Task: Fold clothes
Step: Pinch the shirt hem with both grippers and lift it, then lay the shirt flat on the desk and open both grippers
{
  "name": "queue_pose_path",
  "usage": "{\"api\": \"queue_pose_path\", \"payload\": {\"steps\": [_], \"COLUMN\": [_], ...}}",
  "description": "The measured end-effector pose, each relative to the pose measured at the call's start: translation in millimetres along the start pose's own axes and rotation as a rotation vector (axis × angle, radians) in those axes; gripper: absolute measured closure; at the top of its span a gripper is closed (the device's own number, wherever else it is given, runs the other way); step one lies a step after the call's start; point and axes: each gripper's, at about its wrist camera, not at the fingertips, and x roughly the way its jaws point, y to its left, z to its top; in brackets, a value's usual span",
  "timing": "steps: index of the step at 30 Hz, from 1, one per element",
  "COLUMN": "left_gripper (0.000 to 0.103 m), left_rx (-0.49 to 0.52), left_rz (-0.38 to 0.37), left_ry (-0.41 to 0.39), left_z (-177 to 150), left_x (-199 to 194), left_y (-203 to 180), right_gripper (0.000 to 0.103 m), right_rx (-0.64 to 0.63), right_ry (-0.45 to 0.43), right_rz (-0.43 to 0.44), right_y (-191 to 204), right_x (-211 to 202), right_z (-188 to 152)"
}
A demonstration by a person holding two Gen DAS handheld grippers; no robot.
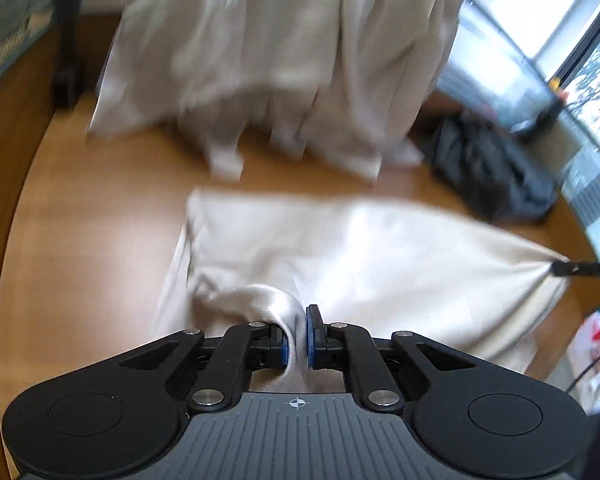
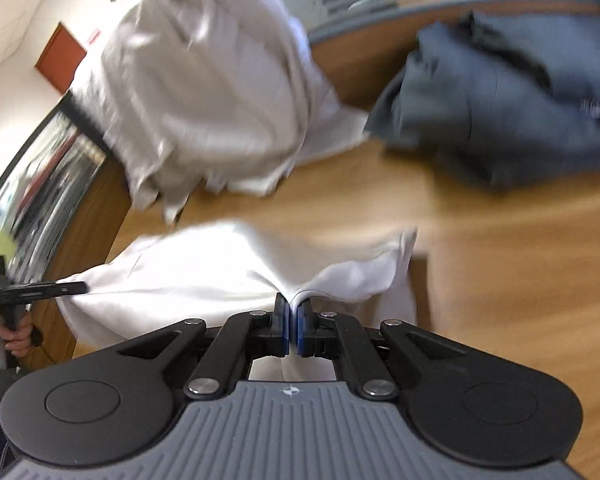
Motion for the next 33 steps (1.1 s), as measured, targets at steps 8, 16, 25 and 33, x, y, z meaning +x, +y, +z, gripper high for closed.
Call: {"api": "queue_pose_path", "payload": {"steps": [8,16,25,33], "left_gripper": [0.09,0.062,0.043,0.044], "left_rx": [-0.049,-0.1,-0.089,0.045], "left_rz": [0.045,0.096,0.169,0.2], "left_ry": [0.094,0.094,-0.096,-0.003], "left_z": [-47,-63,-52,-66], "left_x": [9,6,-29,23], "left_y": [17,25,-14,-36], "right_gripper": [0.099,0.076,0.054,0.054], "right_rx": [-0.042,-0.135,-0.399,-0.478], "right_ry": [0.159,0.263,0.143,0.171], "right_rz": [0.007,-0.138,-0.184,-0.136], "right_y": [0,5,67,85], "right_x": [17,35,11,58], "right_z": [-74,-114,-94,-107]}}
